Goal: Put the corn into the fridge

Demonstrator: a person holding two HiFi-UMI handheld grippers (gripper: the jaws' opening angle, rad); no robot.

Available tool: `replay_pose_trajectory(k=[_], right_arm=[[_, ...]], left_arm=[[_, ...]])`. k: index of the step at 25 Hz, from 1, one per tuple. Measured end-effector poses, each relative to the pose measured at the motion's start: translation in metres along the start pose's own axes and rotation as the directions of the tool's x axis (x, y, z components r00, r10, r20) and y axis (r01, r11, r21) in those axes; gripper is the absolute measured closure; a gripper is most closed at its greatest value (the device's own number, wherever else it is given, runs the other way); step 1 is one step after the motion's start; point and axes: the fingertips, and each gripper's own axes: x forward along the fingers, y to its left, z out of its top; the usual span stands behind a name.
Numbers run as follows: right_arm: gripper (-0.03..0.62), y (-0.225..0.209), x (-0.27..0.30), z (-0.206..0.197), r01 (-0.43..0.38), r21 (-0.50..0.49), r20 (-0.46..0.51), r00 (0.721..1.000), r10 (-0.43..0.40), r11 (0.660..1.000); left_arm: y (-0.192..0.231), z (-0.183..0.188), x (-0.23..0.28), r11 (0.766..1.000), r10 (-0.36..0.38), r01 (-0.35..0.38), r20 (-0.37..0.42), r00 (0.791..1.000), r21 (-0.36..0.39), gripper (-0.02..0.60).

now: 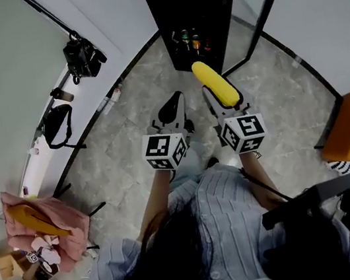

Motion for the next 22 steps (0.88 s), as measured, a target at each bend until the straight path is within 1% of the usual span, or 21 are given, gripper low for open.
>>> replay_pose_trajectory(k=[5, 10, 18, 22], right_arm=[[0.330, -0.018, 0.022, -0.010, 0.028, 0.018, -0.038, 0.999, -0.027, 0.999], [0.330, -0.036, 0.053, -0.010, 0.056, 0.031, -0.055, 0.997, -0.054, 0.998], [0.331, -0.044, 0.107, -0.016, 0.094, 0.077, -0.087, 0.992, -0.087, 0.993], [0.330, -0.046, 0.134, -0.021, 0.114, 0.083, -0.111, 0.988, -0.105, 0.990]], left_arm=[[0.010, -0.014, 0.032, 0.999, -0.034, 0.033, -0.047, 0.998, -0.020, 0.566], [0.028, -0.009, 0.069, 0.998, -0.063, 0.062, -0.052, 0.997, -0.020, 0.566], [0.072, -0.005, 0.113, 0.994, -0.102, 0.099, -0.081, 0.991, -0.041, 0.566], [0.095, -0.005, 0.131, 0.992, -0.121, 0.116, -0.095, 0.988, -0.057, 0.566]])
